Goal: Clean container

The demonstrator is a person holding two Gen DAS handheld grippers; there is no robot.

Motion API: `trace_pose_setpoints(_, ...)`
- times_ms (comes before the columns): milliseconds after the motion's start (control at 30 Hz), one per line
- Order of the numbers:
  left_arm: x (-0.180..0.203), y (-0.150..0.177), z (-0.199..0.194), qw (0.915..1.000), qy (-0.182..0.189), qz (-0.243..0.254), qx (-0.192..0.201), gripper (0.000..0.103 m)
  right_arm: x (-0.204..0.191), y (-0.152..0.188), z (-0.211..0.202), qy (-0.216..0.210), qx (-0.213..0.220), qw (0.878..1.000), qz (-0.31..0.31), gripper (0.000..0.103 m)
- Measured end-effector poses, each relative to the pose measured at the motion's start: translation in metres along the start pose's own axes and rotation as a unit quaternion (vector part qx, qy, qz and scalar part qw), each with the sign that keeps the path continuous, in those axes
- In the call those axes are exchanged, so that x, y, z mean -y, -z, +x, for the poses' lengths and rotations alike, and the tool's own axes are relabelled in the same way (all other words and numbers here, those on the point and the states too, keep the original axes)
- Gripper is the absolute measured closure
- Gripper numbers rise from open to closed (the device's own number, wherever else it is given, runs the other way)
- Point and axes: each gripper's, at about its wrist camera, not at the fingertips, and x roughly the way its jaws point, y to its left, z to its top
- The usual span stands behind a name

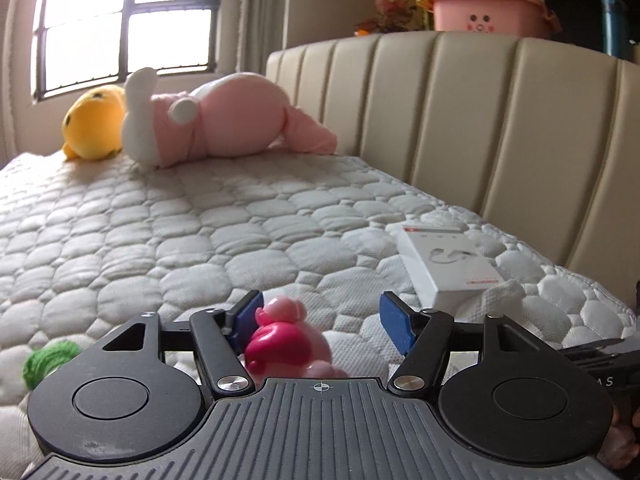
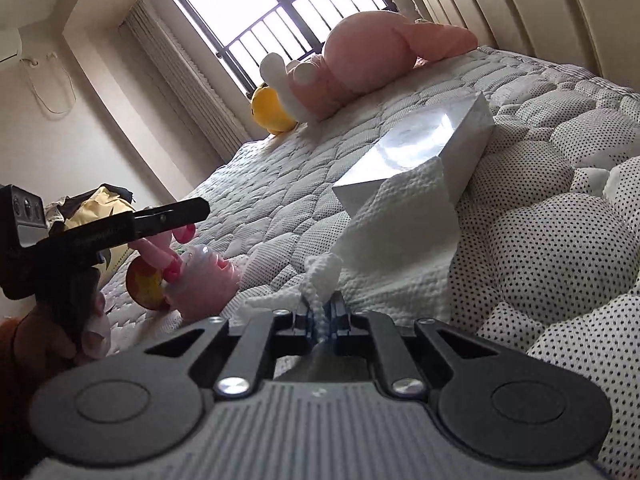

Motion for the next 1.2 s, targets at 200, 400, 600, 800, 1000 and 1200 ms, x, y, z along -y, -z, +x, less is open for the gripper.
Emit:
trace_pose_setpoints(200, -0.023, 0.012, -0.016, 0.9994, -0.030, -0.016, 0.005, 0.040, -0.019, -0.004, 0.000, 0.021, -0.002, 1.000, -0.002, 0.095)
trace_pose_setpoints(400, -0.048, 0.021, -0.043, 0.9960, -0.077, -0.033, 0.031, 0.026, -0.053, -0.020, 0.003, -0.026, -0.008, 1.000, -0.010, 0.095)
trace_pose_setpoints(600, -0.078, 0.042, -0.062, 0.9909, -0.106, -0.079, 0.028, 0.022, -0.111, -0.053, 0.022, -0.123, -0.008, 0.992, -0.014, 0.095)
trace_pose_setpoints(800, -0.090, 0.063, -0.075, 0.9892, -0.104, -0.100, 0.027, 0.017, -0.161, -0.066, 0.083, -0.186, -0.041, 0.982, -0.001, 0.095)
trace_pose_setpoints(1000, -0.102, 0.083, -0.093, 0.9859, -0.111, -0.124, 0.016, 0.010, -0.171, -0.029, 0.102, -0.098, -0.073, 0.988, -0.098, 0.095)
trace_pose_setpoints(1200, -0.087, 0.084, -0.111, 0.9904, -0.090, -0.097, 0.041, 0.009, -0.158, -0.009, 0.090, -0.080, -0.107, 0.987, -0.093, 0.094)
